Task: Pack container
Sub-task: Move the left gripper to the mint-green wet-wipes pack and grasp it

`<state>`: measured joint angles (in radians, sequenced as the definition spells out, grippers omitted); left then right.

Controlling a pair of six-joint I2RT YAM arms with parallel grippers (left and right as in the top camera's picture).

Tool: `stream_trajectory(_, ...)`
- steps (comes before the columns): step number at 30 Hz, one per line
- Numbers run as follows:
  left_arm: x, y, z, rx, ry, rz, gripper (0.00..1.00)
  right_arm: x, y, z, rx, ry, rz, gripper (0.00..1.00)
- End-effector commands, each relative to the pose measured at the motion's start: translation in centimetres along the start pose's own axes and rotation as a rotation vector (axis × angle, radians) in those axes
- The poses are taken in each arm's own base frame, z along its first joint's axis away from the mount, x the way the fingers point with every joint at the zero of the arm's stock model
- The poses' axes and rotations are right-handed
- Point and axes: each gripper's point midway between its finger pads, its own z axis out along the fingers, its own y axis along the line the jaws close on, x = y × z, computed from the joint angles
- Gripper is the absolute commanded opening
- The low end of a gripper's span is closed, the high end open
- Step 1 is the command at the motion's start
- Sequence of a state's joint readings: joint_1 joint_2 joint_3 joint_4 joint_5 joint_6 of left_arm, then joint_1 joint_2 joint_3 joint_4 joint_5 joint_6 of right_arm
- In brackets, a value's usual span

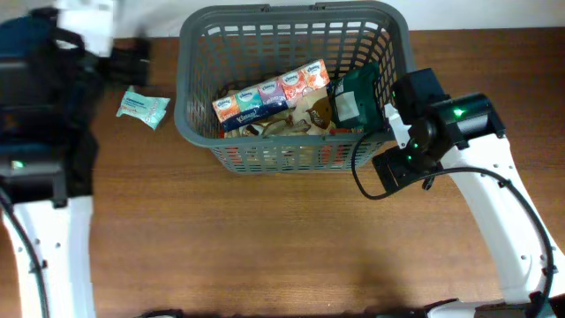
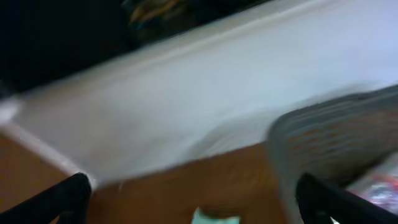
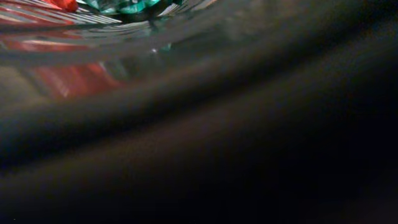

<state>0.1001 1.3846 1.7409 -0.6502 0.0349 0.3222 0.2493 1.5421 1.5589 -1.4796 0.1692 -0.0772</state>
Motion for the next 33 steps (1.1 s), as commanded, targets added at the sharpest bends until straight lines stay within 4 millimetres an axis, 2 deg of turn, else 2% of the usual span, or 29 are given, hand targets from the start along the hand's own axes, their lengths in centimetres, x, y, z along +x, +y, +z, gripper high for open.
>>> stream_trajectory(1,5.2,1.6,3.9,0.003,0.141,-0.197,0.99,0.9,-0.6,1.3,0.023,0.076,0.036,0.99)
stream_trajectory(5,10.2,3.8,7.1,-0.058,0.270,-0.441,0.99,0.9,-0.6,1.3,0.023,0.076,0.036,0.99)
stream_trajectory(9,14.3,4.2,10.2,-0.133,0.372,-0.573,0.99,0.9,-0.6,1.3,0.023,0.076,0.036,0.99)
stream_trajectory(13,15.8,3.3,12.5,-0.145,0.420,-0.602,0.99,0.9,-0.6,1.3,0.023,0.076,0.036,0.99)
stream_trajectory(17,16.2,2.4,15.0,-0.138,0.437,-0.602,0.99,0.9,-0.6,1.3,0.023,0.076,0.036,0.99)
stream_trajectory(20,17.4,2.0,16.8,-0.146,0.466,-0.677,0.99,0.9,-0.6,1.3,0.022,0.076,0.036,0.99)
stream_trajectory(26,21.1,1.7,20.1,-0.177,0.540,-0.734,0.99,0.9,-0.6,1.3,0.023,0.076,0.036,0.99)
stream_trajectory(33,27.2,0.4,22.5,-0.232,0.674,-0.792,0.99,0.9,-0.6,1.3,0.023,0.076,0.036,0.99)
